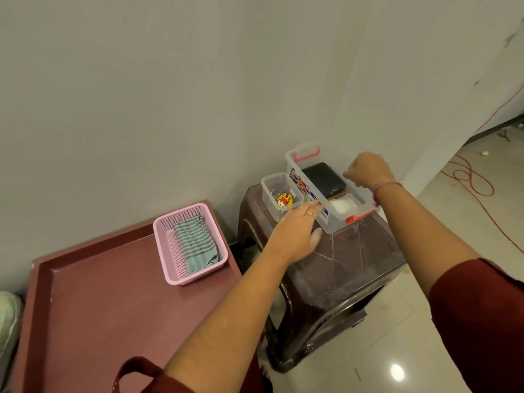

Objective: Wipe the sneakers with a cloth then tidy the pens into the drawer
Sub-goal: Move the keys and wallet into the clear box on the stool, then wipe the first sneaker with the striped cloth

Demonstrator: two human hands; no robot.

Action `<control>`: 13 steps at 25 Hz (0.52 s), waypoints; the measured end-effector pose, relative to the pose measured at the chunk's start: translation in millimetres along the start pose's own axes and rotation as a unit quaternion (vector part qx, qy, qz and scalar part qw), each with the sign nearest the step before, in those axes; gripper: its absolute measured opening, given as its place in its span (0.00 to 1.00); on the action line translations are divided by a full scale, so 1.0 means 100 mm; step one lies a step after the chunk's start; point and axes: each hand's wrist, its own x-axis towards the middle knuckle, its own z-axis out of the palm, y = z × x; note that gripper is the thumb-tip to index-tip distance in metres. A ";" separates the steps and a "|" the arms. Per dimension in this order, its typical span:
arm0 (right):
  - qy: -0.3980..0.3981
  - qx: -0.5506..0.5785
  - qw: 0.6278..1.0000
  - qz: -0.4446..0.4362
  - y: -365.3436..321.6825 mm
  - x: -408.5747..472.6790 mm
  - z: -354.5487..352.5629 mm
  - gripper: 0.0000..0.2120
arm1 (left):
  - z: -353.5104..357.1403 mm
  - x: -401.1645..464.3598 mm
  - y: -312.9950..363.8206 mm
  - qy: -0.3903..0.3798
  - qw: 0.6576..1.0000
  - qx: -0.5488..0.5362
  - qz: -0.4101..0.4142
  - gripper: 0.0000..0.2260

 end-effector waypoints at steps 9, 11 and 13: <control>0.007 0.356 0.933 -0.048 -0.64 -1.10 0.31 0.05 | -0.41 -1.04 -0.67 0.172 0.976 -0.095 -0.091 0.14; -0.019 0.393 0.918 -0.053 -0.83 -1.36 0.45 0.06 | -0.46 -1.35 -0.88 0.198 0.964 -0.112 -0.136 0.12; -0.048 0.414 0.907 -0.062 -1.02 -1.59 0.61 0.05 | -0.48 -1.62 -1.10 0.214 0.950 -0.132 -0.182 0.12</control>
